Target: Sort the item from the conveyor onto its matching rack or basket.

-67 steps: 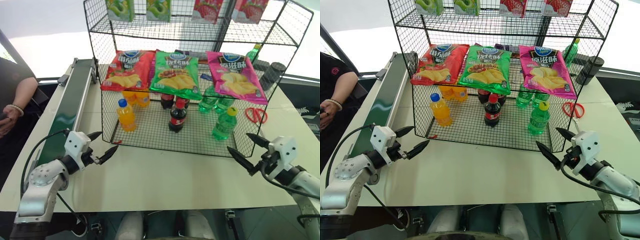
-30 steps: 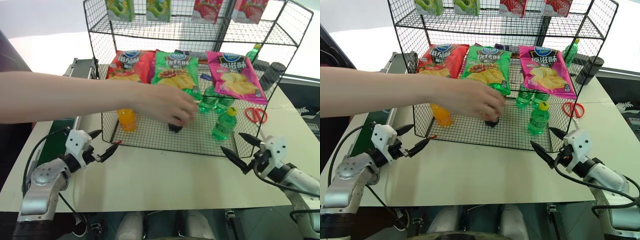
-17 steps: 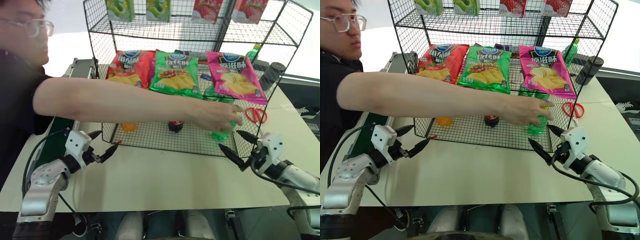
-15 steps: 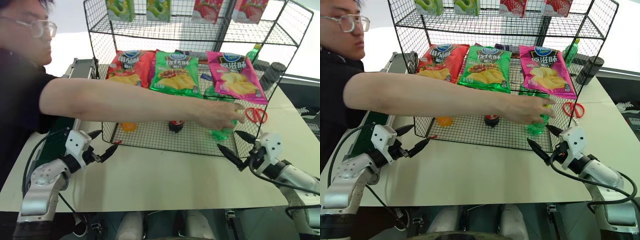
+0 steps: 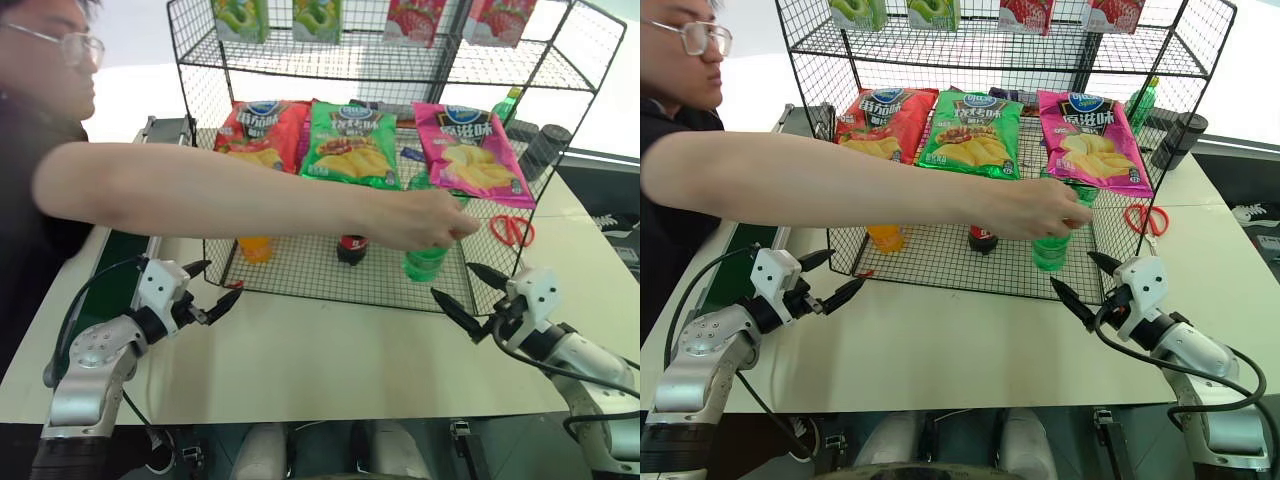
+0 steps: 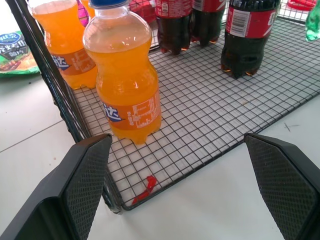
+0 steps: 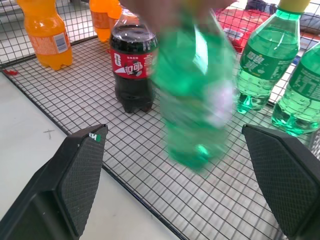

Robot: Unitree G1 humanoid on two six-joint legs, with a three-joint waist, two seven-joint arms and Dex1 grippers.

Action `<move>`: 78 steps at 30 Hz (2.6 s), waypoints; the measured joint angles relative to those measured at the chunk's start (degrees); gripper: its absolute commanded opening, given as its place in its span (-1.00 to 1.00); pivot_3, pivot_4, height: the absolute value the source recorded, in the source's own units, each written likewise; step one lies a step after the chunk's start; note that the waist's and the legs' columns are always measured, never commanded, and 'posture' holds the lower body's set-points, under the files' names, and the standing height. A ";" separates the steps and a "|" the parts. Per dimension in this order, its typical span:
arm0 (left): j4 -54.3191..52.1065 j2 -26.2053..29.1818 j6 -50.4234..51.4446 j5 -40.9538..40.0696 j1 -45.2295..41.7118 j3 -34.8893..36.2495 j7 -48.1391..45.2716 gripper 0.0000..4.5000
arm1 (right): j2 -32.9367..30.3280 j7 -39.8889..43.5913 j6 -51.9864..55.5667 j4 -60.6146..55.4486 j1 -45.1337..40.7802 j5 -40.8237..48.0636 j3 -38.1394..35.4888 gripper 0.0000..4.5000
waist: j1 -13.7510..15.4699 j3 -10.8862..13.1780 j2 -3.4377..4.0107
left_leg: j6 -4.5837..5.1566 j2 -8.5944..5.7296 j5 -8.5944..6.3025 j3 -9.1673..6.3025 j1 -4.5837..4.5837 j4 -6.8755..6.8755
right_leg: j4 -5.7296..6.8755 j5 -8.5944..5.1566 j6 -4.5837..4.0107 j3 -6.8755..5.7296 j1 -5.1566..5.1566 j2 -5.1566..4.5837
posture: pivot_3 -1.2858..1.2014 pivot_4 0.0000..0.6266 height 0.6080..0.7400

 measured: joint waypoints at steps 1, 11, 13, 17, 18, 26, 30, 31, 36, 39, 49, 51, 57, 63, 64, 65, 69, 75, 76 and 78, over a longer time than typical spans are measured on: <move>0.00 0.00 -0.01 0.00 0.00 -0.01 0.01 1.00 | 0.00 0.00 0.00 0.00 -0.19 -0.05 0.18 0.99 | -0.01 0.00 0.00 | 0.00 0.00 0.00 0.00 0.00 0.00 | 0.00 0.00 0.00 0.00 0.00 0.00 | 0.03 -0.52 0.76; -0.04 -0.60 -0.12 0.03 0.25 -0.01 0.50 1.00 | 0.00 -0.49 1.49 -1.48 -2.94 -0.64 2.50 0.99 | -0.04 0.00 0.00 | 0.00 0.00 0.00 0.00 0.00 0.00 | 0.00 0.00 0.00 0.00 0.00 0.01 | 0.03 -0.52 0.76; -0.05 -0.60 -0.17 0.03 0.59 0.02 0.64 1.00 | 0.01 -0.47 2.05 -2.01 -4.12 -0.87 4.02 0.99 | -0.08 0.00 0.00 | 0.00 0.00 0.00 -0.01 0.00 -0.01 | 0.01 0.00 0.00 0.00 -0.01 0.01 | 0.03 -0.52 0.76; -0.13 -0.60 -0.35 0.03 1.43 0.13 1.11 1.00 | 0.78 -0.59 3.25 -2.29 -6.33 -0.91 7.39 0.99 | -0.07 0.00 -0.01 | 0.00 0.01 0.00 -0.01 0.00 -0.01 | 0.01 0.00 0.00 0.00 -0.02 0.00 | 0.03 -0.52 0.76; -0.13 -0.62 -0.35 0.03 1.77 0.13 1.26 1.00 | 1.10 -0.65 3.44 -2.48 -6.86 -0.92 8.14 0.99 | -0.07 0.00 -0.01 | 0.00 0.00 0.00 -0.01 -0.01 -0.01 | 0.01 0.00 0.00 0.00 -0.03 0.00 | 0.03 -0.52 0.76; -0.71 -1.13 -0.35 -0.06 3.03 1.30 3.10 1.00 | 3.19 -0.53 3.71 -2.97 -8.77 -1.24 12.21 0.99 | -0.08 -0.02 -0.03 | 0.00 0.00 0.00 -0.01 -0.03 -0.01 | -0.01 0.00 0.00 -0.01 -0.04 -0.01 | 0.03 -0.52 0.76; -1.92 -1.91 -0.04 -0.61 4.09 1.93 4.09 1.00 | 4.41 -0.34 2.83 -2.84 -8.86 -1.52 12.86 0.99 | -0.03 -0.02 -0.04 | 0.00 0.00 0.00 -0.01 -0.02 -0.01 | 0.00 0.00 0.00 -0.01 -0.03 -0.01 | 0.03 -0.52 0.76; -1.95 -1.95 0.09 -0.73 4.12 1.95 4.25 1.00 | 4.64 -0.18 2.53 -2.78 -8.86 -1.61 13.15 0.99 | -0.04 -0.02 -0.04 | 0.00 0.00 0.00 -0.01 -0.02 0.00 | 0.00 0.00 0.00 -0.01 -0.03 -0.01 | 0.03 -0.52 0.76; -3.90 -1.95 0.83 -2.82 4.98 3.57 4.61 1.00 | 5.59 0.50 0.10 0.03 -9.06 -2.72 14.25 0.99 | -0.10 -0.03 -0.06 | 0.00 0.00 0.00 -0.01 -0.03 -0.01 | 0.00 0.00 0.00 -0.01 -0.05 -0.02 | 0.03 -0.52 0.76; -4.14 -2.06 1.40 -5.77 5.46 7.21 4.79 1.00 | 5.92 1.38 -1.07 1.64 -9.53 -3.26 14.93 0.99 | -0.15 -0.03 -0.06 | 0.00 0.01 0.00 -0.01 -0.02 -0.01 | 0.02 0.00 0.00 -0.01 -0.06 -0.01 | 0.03 -0.52 0.76; 3.75 -5.01 -2.47 -6.22 3.81 19.60 15.91 1.00 | 11.02 2.81 -0.97 1.63 -13.79 -4.43 24.64 0.99 | -0.15 -0.07 -0.14 | -0.01 0.02 0.00 -0.01 -0.04 -0.01 | 0.01 0.00 0.00 -0.02 -0.08 0.02 | 0.03 -0.52 0.76; 5.45 -5.87 -3.51 -6.08 4.24 21.25 17.82 1.00 | 12.04 2.79 -0.29 0.95 -13.90 -4.30 26.47 0.99 | -0.05 -0.12 -0.22 | -0.01 0.01 0.00 -0.02 -0.06 -0.01 | 0.01 0.00 0.01 -0.04 -0.08 0.00 | 0.03 -0.52 0.76; 6.37 -7.92 -6.12 -4.89 6.42 22.11 19.40 1.00 | 12.92 2.19 1.00 0.03 -14.32 -3.78 27.48 0.99 | -0.06 -0.23 -0.40 | -0.02 -0.01 0.00 -0.03 -0.05 0.00 | 0.02 0.01 0.00 -0.05 -0.08 -0.09 | 0.03 -0.52 0.76; 6.78 -8.52 -6.46 -4.53 4.93 22.00 21.38 1.00 | 12.23 2.21 1.00 -0.23 -14.61 -4.56 27.87 0.99 | -0.13 -0.23 -0.41 | -0.02 -0.01 0.00 -0.02 -0.05 -0.01 | 0.02 0.00 0.00 -0.05 -0.10 -0.09 | 0.03 -0.52 0.76; 6.90 -8.59 -6.47 -4.32 4.69 21.96 21.68 1.00 | 12.24 2.18 0.99 -0.40 -14.84 -4.86 28.13 0.99 | -0.15 -0.24 -0.42 | -0.02 -0.01 0.00 -0.02 -0.05 -0.01 | 0.02 0.00 0.00 -0.05 -0.10 -0.09 | 0.03 -0.52 0.76; 6.99 -8.67 -6.49 -4.13 4.43 21.94 21.87 1.00 | 12.25 2.16 0.88 -0.55 -15.20 -5.19 28.26 0.99 | -0.15 -0.24 -0.42 | -0.02 -0.01 0.00 -0.02 -0.06 -0.01 | 0.02 0.01 0.00 -0.05 -0.10 -0.09 | 0.03 -0.52 0.76; 7.14 -8.91 -6.56 -3.54 3.90 21.80 22.32 1.00 | 12.17 2.26 0.84 -1.00 -16.25 -5.69 28.31 0.99 | -0.16 -0.24 -0.43 | -0.03 -0.01 0.00 -0.02 -0.06 -0.02 | 0.02 0.00 0.01 -0.06 -0.10 -0.08 | 0.03 -0.52 0.76; 7.14 -9.61 -6.58 -2.99 3.69 20.79 23.11 1.00 | 12.15 2.45 6.55 -2.13 -16.28 -2.96 28.69 0.99 | -0.14 -0.24 -0.43 | -0.02 -0.01 0.00 -0.02 -0.06 -0.02 | 0.02 0.01 0.00 -0.05 -0.10 -0.11 | 0.03 -0.52 0.76; 7.14 -9.90 -6.60 -2.95 3.55 20.76 23.31 1.00 | 12.21 2.46 6.83 -2.15 -16.28 -2.76 28.69 0.99 | -0.14 -0.24 -0.43 | -0.02 -0.01 0.00 -0.02 -0.06 -0.02 | 0.02 0.00 0.01 -0.05 -0.11 -0.11 | 0.03 -0.52 0.76; 7.24 -10.19 -6.70 -2.68 3.33 20.68 23.88 1.00 | 12.38 2.50 7.33 -2.17 -16.31 -2.12 28.68 0.99 | -0.15 -0.24 -0.43 | -0.02 -0.01 0.00 -0.02 -0.06 -0.03 | 0.02 0.00 0.00 -0.05 -0.11 -0.11 | 0.03 -0.52 0.76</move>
